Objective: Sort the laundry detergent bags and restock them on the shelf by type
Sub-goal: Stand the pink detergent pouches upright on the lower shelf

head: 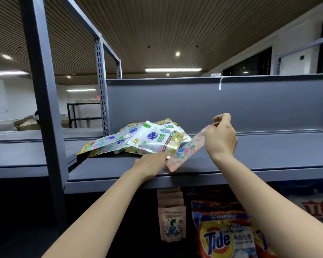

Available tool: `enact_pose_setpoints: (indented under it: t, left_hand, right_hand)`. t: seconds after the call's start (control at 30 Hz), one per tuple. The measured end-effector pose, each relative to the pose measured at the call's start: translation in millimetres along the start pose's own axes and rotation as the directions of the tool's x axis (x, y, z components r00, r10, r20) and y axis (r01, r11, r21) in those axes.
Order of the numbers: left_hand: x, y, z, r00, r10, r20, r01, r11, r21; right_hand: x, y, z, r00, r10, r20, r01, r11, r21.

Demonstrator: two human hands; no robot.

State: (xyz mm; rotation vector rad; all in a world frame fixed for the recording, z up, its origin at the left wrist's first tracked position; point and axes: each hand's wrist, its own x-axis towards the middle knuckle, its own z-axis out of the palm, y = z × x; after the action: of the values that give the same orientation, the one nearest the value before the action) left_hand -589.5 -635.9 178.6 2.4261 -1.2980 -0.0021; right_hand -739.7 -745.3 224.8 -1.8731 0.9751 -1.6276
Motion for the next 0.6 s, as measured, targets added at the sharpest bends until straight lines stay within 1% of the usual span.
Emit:
enact_pose_setpoints:
  t: [0.2,0.33,0.4,0.43,0.47,0.5,0.53,0.57,0.6]
  left_hand:
    - [15,-5,7,1.000,0.030,-0.004,-0.030,0.999,0.044]
    - [10,-7,11,0.998,0.046,-0.043,-0.047,0.998,-0.035]
    - [-1,-5,9,0.994,0.076,-0.080,-0.088,0.985,-0.151]
    - [-7,-2,7,0.990,0.103,-0.099,-0.126,0.958,-0.256]
    - [-13,1,5,0.984,0.140,-0.111,-0.173,0.903,-0.394]
    - [-18,3,3,0.977,0.184,-0.108,-0.213,0.814,-0.540]
    - [-22,5,0,0.972,0.222,-0.081,-0.220,0.721,-0.657]
    - [-26,7,-4,0.963,0.266,-0.053,-0.218,0.641,-0.736]
    - [-31,7,-5,0.954,0.299,-0.029,-0.212,0.602,-0.770]
  right_hand:
    - [6,0,-9,0.991,-0.122,-0.061,0.131,0.974,0.187]
    - [-2,0,-10,0.973,-0.188,-0.134,0.220,0.934,0.282]
    - [-6,1,-13,0.965,-0.202,-0.168,0.248,0.913,0.323]
    - [-8,1,-15,0.963,-0.206,-0.174,0.256,0.903,0.344]
    - [-9,0,-17,0.961,-0.211,-0.176,0.263,0.892,0.366]
    - [-11,0,-19,0.960,-0.219,-0.177,0.273,0.880,0.388]
    - [-13,-2,-20,0.958,-0.228,-0.176,0.282,0.869,0.408]
    - [-15,-3,-21,0.956,-0.236,-0.172,0.288,0.857,0.427]
    - [-17,-5,-20,0.960,-0.234,-0.156,0.280,0.852,0.442]
